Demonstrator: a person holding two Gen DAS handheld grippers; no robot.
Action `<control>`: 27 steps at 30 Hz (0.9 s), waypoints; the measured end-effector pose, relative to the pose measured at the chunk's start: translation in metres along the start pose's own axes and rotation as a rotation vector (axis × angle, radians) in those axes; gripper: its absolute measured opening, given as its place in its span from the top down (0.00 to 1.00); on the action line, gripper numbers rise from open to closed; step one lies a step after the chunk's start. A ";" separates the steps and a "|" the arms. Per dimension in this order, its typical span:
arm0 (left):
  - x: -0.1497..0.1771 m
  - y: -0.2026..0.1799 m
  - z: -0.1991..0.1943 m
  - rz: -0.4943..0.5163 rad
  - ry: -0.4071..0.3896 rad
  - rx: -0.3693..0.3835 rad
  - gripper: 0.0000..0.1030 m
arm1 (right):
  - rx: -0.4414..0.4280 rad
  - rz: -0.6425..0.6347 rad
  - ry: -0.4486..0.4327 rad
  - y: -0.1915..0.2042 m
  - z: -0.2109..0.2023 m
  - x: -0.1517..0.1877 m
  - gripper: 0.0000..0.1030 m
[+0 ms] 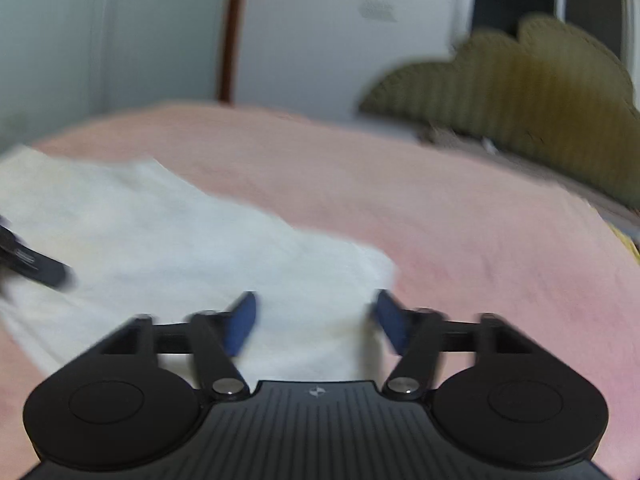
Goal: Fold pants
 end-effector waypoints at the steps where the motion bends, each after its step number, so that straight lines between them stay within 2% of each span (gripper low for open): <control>1: 0.000 0.000 0.001 0.003 -0.001 -0.002 0.87 | -0.023 0.027 0.000 -0.002 -0.003 0.005 0.35; 4: -0.001 -0.001 0.001 0.007 0.000 -0.007 0.84 | -0.018 0.054 -0.005 -0.009 -0.021 0.011 0.35; 6: 0.000 -0.004 -0.003 0.007 -0.005 -0.006 0.79 | 0.041 0.033 -0.056 -0.011 -0.034 0.004 0.35; 8: -0.003 -0.005 -0.009 0.007 -0.019 -0.015 0.79 | 0.048 0.017 -0.116 -0.006 -0.046 -0.009 0.35; 10: -0.008 -0.005 -0.018 0.001 -0.045 -0.027 0.78 | -0.017 -0.015 -0.158 0.012 -0.053 -0.024 0.35; 12: -0.019 -0.007 -0.029 0.029 -0.099 -0.070 0.79 | -0.068 -0.073 -0.178 0.037 -0.051 -0.032 0.32; 15: -0.041 -0.025 -0.033 0.097 -0.156 -0.075 0.78 | -0.126 -0.145 -0.146 0.076 -0.034 -0.035 0.30; 17: -0.054 -0.045 -0.025 0.187 -0.174 -0.050 0.68 | -0.194 -0.152 -0.113 0.099 -0.026 -0.032 0.30; 18: -0.059 -0.050 -0.018 0.219 -0.172 -0.055 0.56 | -0.239 -0.161 -0.094 0.112 -0.023 -0.028 0.30; 19: -0.061 -0.053 -0.007 0.239 -0.161 -0.070 0.50 | -0.269 -0.182 -0.080 0.123 -0.023 -0.022 0.30; 23: -0.057 -0.029 0.041 0.208 -0.051 -0.189 0.52 | -0.199 -0.237 -0.171 0.134 -0.034 -0.009 0.28; 25: -0.054 -0.022 0.043 0.228 -0.068 -0.213 0.54 | -0.192 -0.225 -0.167 0.132 -0.033 -0.009 0.24; 27: -0.051 -0.028 0.033 0.286 -0.095 -0.254 0.52 | -0.173 -0.197 -0.146 0.128 -0.029 -0.010 0.14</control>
Point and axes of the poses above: each gripper's, at about its wrist camera, not at the fingertips, and z roughly the way its jaws point, y to its left, x to its underside, the point moved 8 cm from there along z, roughly the way its jaws point, and after that the axes turned 8 degrees about x, right-handed, at the moved point
